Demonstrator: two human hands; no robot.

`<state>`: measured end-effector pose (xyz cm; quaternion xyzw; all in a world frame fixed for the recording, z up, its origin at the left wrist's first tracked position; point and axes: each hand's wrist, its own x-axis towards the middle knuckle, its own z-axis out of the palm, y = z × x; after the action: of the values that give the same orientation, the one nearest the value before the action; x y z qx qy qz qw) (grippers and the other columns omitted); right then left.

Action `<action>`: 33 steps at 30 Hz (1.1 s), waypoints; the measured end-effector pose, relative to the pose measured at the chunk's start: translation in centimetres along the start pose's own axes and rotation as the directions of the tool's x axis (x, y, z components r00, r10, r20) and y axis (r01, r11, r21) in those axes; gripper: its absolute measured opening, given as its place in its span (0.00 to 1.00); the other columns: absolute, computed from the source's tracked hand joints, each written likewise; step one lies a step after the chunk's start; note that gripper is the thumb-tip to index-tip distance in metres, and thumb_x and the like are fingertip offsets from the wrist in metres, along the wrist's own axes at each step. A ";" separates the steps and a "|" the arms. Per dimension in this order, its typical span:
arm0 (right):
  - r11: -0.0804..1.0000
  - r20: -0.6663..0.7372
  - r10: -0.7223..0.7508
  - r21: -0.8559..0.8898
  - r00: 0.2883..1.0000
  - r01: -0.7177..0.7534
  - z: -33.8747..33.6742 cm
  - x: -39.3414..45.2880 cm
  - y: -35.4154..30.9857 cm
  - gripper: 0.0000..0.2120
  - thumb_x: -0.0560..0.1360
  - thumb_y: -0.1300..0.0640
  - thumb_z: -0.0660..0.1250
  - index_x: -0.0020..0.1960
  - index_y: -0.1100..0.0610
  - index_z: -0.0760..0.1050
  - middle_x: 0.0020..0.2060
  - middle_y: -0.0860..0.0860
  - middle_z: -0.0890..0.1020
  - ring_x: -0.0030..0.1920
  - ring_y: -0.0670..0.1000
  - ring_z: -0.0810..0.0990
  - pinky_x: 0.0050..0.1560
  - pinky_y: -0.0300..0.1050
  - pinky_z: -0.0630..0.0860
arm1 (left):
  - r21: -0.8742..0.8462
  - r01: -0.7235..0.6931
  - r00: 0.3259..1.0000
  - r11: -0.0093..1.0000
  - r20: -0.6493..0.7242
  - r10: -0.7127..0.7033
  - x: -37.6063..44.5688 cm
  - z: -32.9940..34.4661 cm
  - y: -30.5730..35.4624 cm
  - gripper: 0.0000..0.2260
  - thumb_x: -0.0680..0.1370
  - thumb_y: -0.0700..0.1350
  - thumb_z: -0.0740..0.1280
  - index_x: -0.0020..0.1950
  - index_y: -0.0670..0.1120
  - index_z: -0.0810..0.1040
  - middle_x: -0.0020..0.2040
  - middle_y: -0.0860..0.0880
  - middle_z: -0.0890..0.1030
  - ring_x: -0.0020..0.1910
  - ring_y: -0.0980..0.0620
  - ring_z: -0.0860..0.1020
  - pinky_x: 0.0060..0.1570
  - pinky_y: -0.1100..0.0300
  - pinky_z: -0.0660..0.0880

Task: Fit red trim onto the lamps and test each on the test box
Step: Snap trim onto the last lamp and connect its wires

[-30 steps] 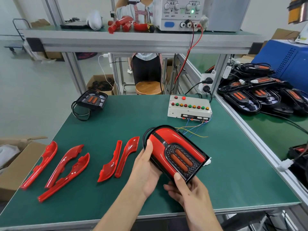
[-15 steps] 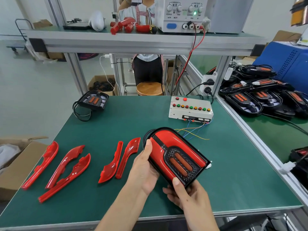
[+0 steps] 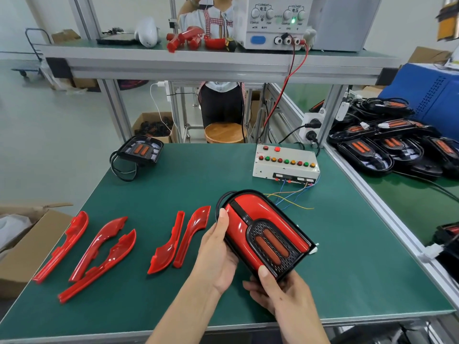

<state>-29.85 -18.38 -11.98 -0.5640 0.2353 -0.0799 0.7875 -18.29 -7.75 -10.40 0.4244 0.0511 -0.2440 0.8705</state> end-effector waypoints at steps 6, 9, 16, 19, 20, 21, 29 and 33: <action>1.000 0.009 0.011 0.017 1.000 -0.011 0.2 -0.1 -0.3 0.24 0.65 0.53 0.76 0.58 0.63 0.78 0.45 0.61 0.87 0.46 0.63 0.88 0.40 0.44 0.84 | -0.014 0.080 0.995 0.997 0.054 -0.079 0.2 -0.1 1.0 0.26 0.78 0.64 0.64 0.63 0.46 0.85 0.63 0.42 0.83 0.63 0.45 0.82 0.64 0.45 0.75; 0.999 -0.008 0.035 0.008 0.999 -0.035 0.3 -0.3 -0.5 0.22 0.67 0.54 0.76 0.58 0.63 0.78 0.45 0.61 0.87 0.46 0.62 0.88 0.39 0.44 0.84 | -0.021 0.072 0.997 0.997 0.029 -0.072 0.2 0.0 0.9 0.24 0.76 0.59 0.68 0.64 0.43 0.84 0.62 0.42 0.83 0.62 0.44 0.82 0.63 0.44 0.76; 0.972 -0.004 0.127 -0.199 0.992 -0.125 0.0 -0.8 -1.6 0.12 0.76 0.57 0.75 0.56 0.60 0.78 0.42 0.55 0.88 0.40 0.58 0.89 0.34 0.46 0.83 | -0.004 0.018 0.999 1.000 -0.033 -0.018 0.2 0.0 0.5 0.27 0.75 0.59 0.68 0.67 0.43 0.81 0.62 0.42 0.84 0.62 0.44 0.83 0.66 0.43 0.75; 0.954 -0.056 0.115 -0.271 0.992 -0.126 -0.4 -1.0 -2.3 0.14 0.73 0.56 0.76 0.56 0.54 0.77 0.40 0.52 0.88 0.36 0.59 0.88 0.30 0.48 0.82 | -0.021 0.037 0.999 0.999 -0.013 -0.037 0.4 -0.2 0.5 0.26 0.76 0.58 0.66 0.68 0.42 0.79 0.62 0.42 0.84 0.62 0.45 0.82 0.63 0.45 0.77; 0.949 -0.069 0.108 -0.291 0.992 -0.124 -0.5 -1.0 -2.5 0.14 0.74 0.56 0.76 0.57 0.54 0.76 0.40 0.52 0.88 0.35 0.59 0.88 0.30 0.48 0.81 | -0.016 0.039 0.999 0.999 0.009 -0.039 0.4 -0.3 0.5 0.26 0.77 0.57 0.66 0.68 0.42 0.79 0.64 0.41 0.83 0.63 0.44 0.81 0.63 0.45 0.77; 0.941 -0.081 0.103 -0.314 0.991 -0.123 -0.7 -1.1 -2.6 0.14 0.74 0.56 0.76 0.57 0.53 0.76 0.40 0.52 0.88 0.35 0.59 0.88 0.32 0.50 0.82 | 0.000 0.035 0.999 0.999 0.034 -0.035 0.3 -0.3 0.5 0.25 0.78 0.55 0.66 0.69 0.41 0.79 0.65 0.40 0.82 0.64 0.43 0.81 0.63 0.45 0.77; 0.629 -0.233 -0.598 -0.729 0.767 0.269 -1.9 -0.7 -5.7 0.20 0.68 0.29 0.69 0.51 0.39 0.70 0.43 0.42 0.76 0.46 0.39 0.77 0.49 0.48 0.72 | 0.216 -0.168 0.983 0.962 0.108 0.147 0.0 0.0 0.6 0.21 0.75 0.61 0.72 0.61 0.48 0.83 0.63 0.43 0.83 0.63 0.46 0.81 0.65 0.47 0.75; 0.475 0.155 -0.519 -0.765 0.841 0.434 0.4 3.3 -9.5 0.23 0.72 0.38 0.71 0.64 0.42 0.74 0.58 0.37 0.72 0.64 0.40 0.70 0.65 0.40 0.67 | 0.362 -0.324 0.946 0.874 0.151 0.288 -0.4 0.6 0.4 0.21 0.75 0.66 0.71 0.57 0.51 0.82 0.58 0.47 0.85 0.59 0.51 0.82 0.60 0.56 0.76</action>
<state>-25.44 -22.72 -4.04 -0.8839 0.1180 -0.2139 0.3987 -18.51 -7.82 -9.63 0.5766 -0.1056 -0.1279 0.8000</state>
